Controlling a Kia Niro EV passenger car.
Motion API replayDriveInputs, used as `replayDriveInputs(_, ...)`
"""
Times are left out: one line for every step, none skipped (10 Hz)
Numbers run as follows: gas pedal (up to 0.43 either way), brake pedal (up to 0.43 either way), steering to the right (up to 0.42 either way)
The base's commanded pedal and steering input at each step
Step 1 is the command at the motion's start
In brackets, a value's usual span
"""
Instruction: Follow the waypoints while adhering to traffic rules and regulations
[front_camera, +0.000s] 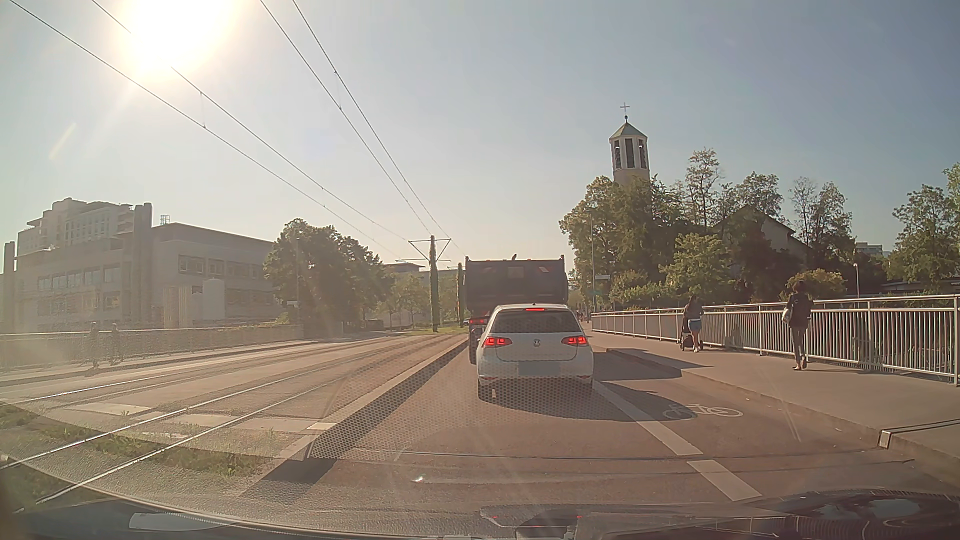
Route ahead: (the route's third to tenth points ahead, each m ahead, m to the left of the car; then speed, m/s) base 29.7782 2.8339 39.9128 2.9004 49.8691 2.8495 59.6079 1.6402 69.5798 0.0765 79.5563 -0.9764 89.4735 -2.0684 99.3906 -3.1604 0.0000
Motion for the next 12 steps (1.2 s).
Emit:
replayDriveInputs(0.000,0.201,-0.022)
replayDriveInputs(0.000,0.201,-0.022)
replayDriveInputs(0.000,0.201,-0.022)
replayDriveInputs(0.000,0.195,-0.022)
replayDriveInputs(0.000,0.177,-0.022)
replayDriveInputs(0.000,0.122,-0.022)
replayDriveInputs(0.000,0.030,-0.022)
replayDriveInputs(0.000,0.000,-0.021)
replayDriveInputs(0.000,0.000,-0.020)
replayDriveInputs(0.000,0.000,-0.020)
replayDriveInputs(0.000,0.000,-0.020)
replayDriveInputs(0.000,0.000,-0.020)
